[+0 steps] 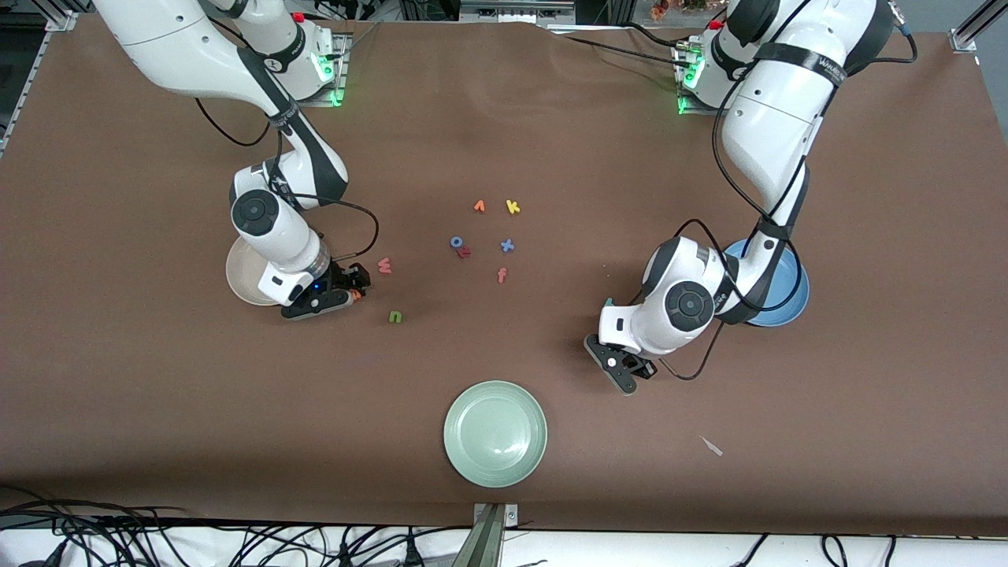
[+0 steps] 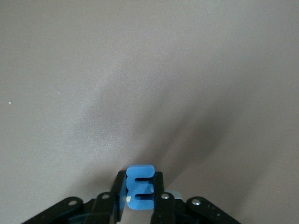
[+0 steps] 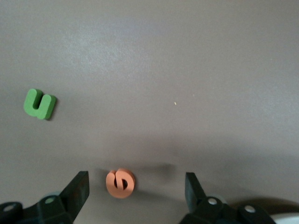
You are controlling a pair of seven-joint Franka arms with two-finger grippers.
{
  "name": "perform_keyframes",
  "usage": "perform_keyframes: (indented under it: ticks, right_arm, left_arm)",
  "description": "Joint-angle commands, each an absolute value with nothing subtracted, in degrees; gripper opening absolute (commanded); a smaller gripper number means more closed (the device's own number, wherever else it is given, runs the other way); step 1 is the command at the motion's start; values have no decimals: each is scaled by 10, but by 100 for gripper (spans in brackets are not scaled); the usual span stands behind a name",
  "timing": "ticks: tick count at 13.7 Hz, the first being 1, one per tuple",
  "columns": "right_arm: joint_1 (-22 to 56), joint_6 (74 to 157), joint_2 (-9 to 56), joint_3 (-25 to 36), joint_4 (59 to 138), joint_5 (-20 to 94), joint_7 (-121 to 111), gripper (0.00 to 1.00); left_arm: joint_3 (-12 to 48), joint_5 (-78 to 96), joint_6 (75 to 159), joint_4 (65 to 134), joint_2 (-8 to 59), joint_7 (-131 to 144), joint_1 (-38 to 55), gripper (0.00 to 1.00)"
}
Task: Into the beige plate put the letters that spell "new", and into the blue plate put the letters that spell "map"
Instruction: 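Put the E and G on the blue and beige plates respectively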
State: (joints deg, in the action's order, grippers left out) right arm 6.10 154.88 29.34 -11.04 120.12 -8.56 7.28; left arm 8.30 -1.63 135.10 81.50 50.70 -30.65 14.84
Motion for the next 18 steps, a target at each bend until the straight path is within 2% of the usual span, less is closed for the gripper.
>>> perform_keyframes:
  ticks: [1, 4, 7, 10, 14, 16, 18]
  right_arm:
    - [61, 1550, 306, -113, 1190, -82, 69, 90]
    - [62, 1550, 303, -114, 1194, -81, 77, 88]
    - [62, 1535, 299, -116, 1196, -81, 83, 88]
    - [65, 1533, 298, -117, 1201, -81, 83, 80]
    - [68, 1533, 297, -118, 1205, -81, 83, 72]
    - [68, 1533, 298, -118, 1205, -81, 83, 67]
    - [72, 1533, 298, -118, 1207, -81, 83, 60]
  left_arm:
    - [87, -31, 1347, 826, 491, -305, 145, 12]
    - [86, -30, 1273, 826, 448, -302, 137, 11]
    - [84, -31, 1151, 828, 401, -299, 105, 12]
    - [85, -37, 1067, 848, 380, -308, 45, 12]
    - [85, -64, 1068, 1011, 269, -300, -22, 12]
    - [85, -65, 1082, 1085, 230, -302, -64, 11]
    - [86, -65, 1120, 1134, 217, -306, -106, 11]
